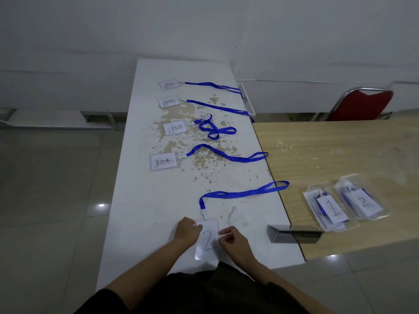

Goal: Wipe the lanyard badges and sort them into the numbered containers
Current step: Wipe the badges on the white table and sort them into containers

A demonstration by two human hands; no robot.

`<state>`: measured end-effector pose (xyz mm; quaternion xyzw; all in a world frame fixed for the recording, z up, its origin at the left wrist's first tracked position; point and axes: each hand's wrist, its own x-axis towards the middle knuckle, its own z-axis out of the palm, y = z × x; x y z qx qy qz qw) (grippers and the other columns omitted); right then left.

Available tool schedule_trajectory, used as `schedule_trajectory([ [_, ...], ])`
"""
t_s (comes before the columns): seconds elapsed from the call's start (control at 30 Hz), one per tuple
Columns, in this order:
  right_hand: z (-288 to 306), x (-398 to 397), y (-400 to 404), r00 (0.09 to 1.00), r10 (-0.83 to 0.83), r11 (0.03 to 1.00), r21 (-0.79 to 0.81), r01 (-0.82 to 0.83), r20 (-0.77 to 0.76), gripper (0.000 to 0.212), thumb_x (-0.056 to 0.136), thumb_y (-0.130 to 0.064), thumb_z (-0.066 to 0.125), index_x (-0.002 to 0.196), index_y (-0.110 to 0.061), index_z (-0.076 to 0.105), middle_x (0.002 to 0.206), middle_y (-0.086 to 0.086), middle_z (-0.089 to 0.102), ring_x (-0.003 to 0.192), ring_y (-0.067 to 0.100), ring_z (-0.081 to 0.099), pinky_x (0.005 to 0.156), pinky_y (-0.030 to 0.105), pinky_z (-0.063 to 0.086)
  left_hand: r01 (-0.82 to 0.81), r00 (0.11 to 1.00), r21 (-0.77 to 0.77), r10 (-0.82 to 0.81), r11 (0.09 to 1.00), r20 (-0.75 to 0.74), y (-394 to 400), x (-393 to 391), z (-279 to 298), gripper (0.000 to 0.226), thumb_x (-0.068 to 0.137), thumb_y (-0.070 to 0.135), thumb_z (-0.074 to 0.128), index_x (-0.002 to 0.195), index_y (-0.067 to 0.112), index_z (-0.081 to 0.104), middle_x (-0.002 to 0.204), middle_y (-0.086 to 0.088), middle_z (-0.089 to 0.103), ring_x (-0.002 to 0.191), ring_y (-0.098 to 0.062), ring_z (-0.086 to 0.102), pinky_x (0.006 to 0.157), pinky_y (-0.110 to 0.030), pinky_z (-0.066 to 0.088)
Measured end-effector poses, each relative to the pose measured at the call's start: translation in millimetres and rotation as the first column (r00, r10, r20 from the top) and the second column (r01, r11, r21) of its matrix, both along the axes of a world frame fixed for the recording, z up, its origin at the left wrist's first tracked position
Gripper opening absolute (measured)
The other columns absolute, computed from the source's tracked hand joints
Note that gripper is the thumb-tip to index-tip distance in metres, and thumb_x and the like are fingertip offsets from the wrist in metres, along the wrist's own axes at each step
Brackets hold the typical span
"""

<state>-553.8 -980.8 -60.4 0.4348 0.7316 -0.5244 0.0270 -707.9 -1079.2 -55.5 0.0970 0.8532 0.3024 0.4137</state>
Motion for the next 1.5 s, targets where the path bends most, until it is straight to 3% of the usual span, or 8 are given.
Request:
schedule_trajectory([
  [0.1,-0.2,-7.4,-0.5,0.999,0.022,0.996,-0.086,-0.02,0.027,0.016,0.091,-0.017,0.062,0.107,-0.02,0.061,0.096,0.001,0.068,0.087,0.016,0.065,0.076,0.024,0.051,-0.074,0.991,0.03,0.07,0.997,0.113,7.0,1.4,-2.5,0.042,0.093,0.032,0.062,0.058,0.014,0.049,0.059,-0.002,0.05,0.057,-0.012,0.047,0.062,-0.024,0.038],
  [0.33,5.8,-12.4,7.8,0.997,-0.06,0.992,-0.114,0.054,-0.051,0.007,0.092,-0.019,0.064,0.096,-0.014,0.066,0.094,0.002,0.073,0.086,0.016,0.069,0.083,0.031,0.057,0.017,0.997,0.054,-0.022,0.998,0.078,1.6,1.2,4.1,0.047,0.08,0.029,0.078,0.118,0.008,0.06,0.117,-0.007,0.062,0.109,-0.021,0.059,0.084,-0.024,0.046],
  [0.53,43.1,-36.6,35.2,0.947,-0.209,0.975,-0.125,0.183,-0.244,0.025,0.103,-0.025,0.043,0.101,-0.018,0.067,0.097,0.004,0.069,0.08,0.018,0.062,0.067,0.023,0.049,0.028,0.995,0.412,-0.065,0.911,0.074,-4.8,-21.3,29.3,0.003,0.084,0.015,0.074,0.086,0.016,0.073,0.065,0.014,0.067,0.072,-0.008,0.061,0.061,-0.009,0.044],
  [0.73,93.2,-73.3,51.6,0.922,0.182,0.983,0.09,-0.16,-0.342,0.059,0.092,-0.056,0.022,0.103,-0.026,0.072,0.122,-0.007,0.065,0.118,-0.005,0.053,0.107,0.01,0.029,-0.025,0.985,0.585,-0.079,0.811,0.152,4.7,-34.9,71.9,0.008,0.085,0.014,0.072,0.091,0.017,0.076,0.083,-0.001,0.072,0.076,-0.01,0.067,0.066,-0.015,0.05],
  [0.83,95.1,-75.6,55.2,0.925,0.332,0.915,0.301,-0.268,-0.184,0.055,0.093,-0.046,0.031,0.119,-0.008,0.06,0.134,0.012,0.054,0.128,0.016,0.049,0.111,0.029,0.035,-0.282,0.928,0.625,0.041,0.728,0.371,14.2,-40.5,92.5,0.014,0.087,0.018,0.069,0.1,0.014,0.07,0.092,-0.004,0.074,0.085,-0.016,0.07,0.069,-0.026,0.055],
  [1.03,104.4,-74.8,59.5,0.914,0.142,0.965,0.259,-0.042,-0.381,0.041,0.105,-0.019,0.037,0.109,0.014,0.062,0.11,0.026,0.066,0.107,0.04,0.06,0.099,0.05,0.046,-0.57,0.768,0.661,0.031,0.488,0.64,33.1,-64.2,134.4,0.047,0.085,0.033,0.06,0.125,0.007,0.059,0.117,-0.014,0.069,0.109,-0.028,0.064,0.091,-0.043,0.055],
  [1.2,120.9,-81.2,55.6,0.866,0.075,0.993,0.117,-0.02,-0.494,0.038,0.101,-0.034,0.042,0.082,-0.006,0.06,0.075,0.007,0.062,0.07,0.019,0.056,0.076,0.034,0.047,-0.67,0.722,0.684,0.04,0.29,0.691,49.9,-81.8,169.7,0.037,0.099,0.03,0.045,0.128,0.008,0.053,0.116,-0.014,0.067,0.099,-0.023,0.068,0.076,-0.037,0.059],
  [1.5,127.1,-66.7,25.7,0.841,0.176,0.983,0.053,-0.174,-0.512,0.029,0.103,-0.029,0.045,0.113,-0.033,0.071,0.068,-0.017,0.056,0.062,0.006,0.044,0.06,0.023,0.041,-0.723,0.677,0.689,0.248,0.05,0.693,55.8,-119.1,213.6,0.031,0.097,0.027,0.053,0.121,0.009,0.059,0.115,-0.008,0.066,0.091,-0.013,0.067,0.073,-0.027,0.057],
])
